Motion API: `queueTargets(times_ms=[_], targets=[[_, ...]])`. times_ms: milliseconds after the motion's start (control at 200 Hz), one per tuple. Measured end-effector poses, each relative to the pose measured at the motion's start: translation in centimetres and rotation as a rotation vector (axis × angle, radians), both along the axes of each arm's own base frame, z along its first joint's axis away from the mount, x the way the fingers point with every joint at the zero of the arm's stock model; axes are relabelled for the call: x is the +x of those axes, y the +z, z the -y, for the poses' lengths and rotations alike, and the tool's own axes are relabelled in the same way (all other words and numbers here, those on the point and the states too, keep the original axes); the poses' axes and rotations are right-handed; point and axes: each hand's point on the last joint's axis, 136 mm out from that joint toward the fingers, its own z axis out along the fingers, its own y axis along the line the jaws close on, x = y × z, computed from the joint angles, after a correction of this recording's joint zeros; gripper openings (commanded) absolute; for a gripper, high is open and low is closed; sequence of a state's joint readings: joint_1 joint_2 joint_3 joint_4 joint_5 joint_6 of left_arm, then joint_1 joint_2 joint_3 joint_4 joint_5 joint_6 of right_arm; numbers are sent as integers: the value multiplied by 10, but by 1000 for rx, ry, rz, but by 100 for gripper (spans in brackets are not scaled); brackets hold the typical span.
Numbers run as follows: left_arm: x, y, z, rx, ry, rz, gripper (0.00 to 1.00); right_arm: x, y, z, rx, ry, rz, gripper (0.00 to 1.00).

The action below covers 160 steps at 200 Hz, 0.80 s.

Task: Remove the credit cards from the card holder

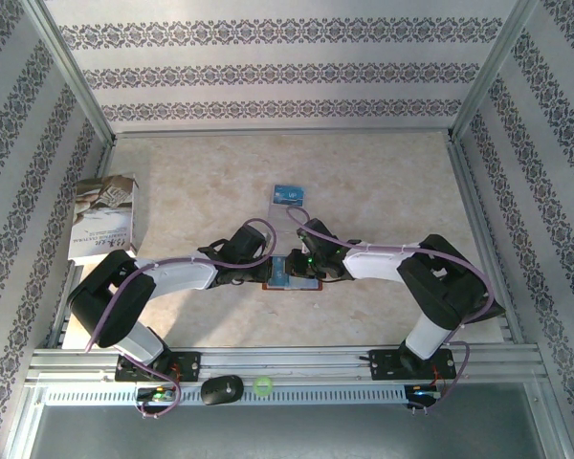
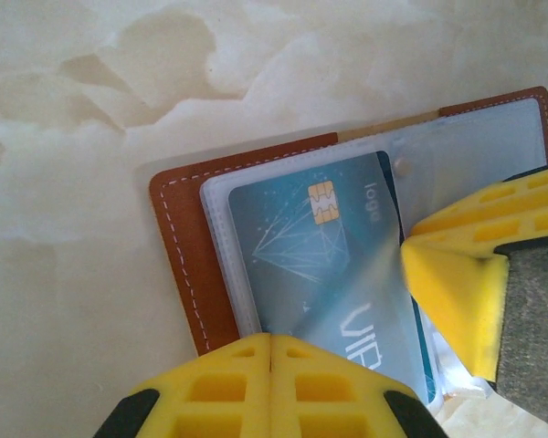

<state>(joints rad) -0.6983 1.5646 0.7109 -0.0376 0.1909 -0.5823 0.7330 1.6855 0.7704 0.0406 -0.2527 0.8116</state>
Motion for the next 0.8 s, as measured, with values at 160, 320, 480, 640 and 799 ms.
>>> queueTargets(times_ms=[160,320,480,640,799], targets=[[-1,0,1,-5,-3,-6,4,5,1,-3,32,-17,-5,17],[-1,-1,1,-10,-5,-13,1,9,0,-5,45,-23,0,18],[-1,-1,2,-15,-6,-13,1,9,-1,-4,26,-26,5,15],[1,-1,0,-24,-1,-19,4,9,-2,-3,-68,-22,53,15],[2,0,0,-39,0,-24,4,11,-3,5,-151,-35,107,15]])
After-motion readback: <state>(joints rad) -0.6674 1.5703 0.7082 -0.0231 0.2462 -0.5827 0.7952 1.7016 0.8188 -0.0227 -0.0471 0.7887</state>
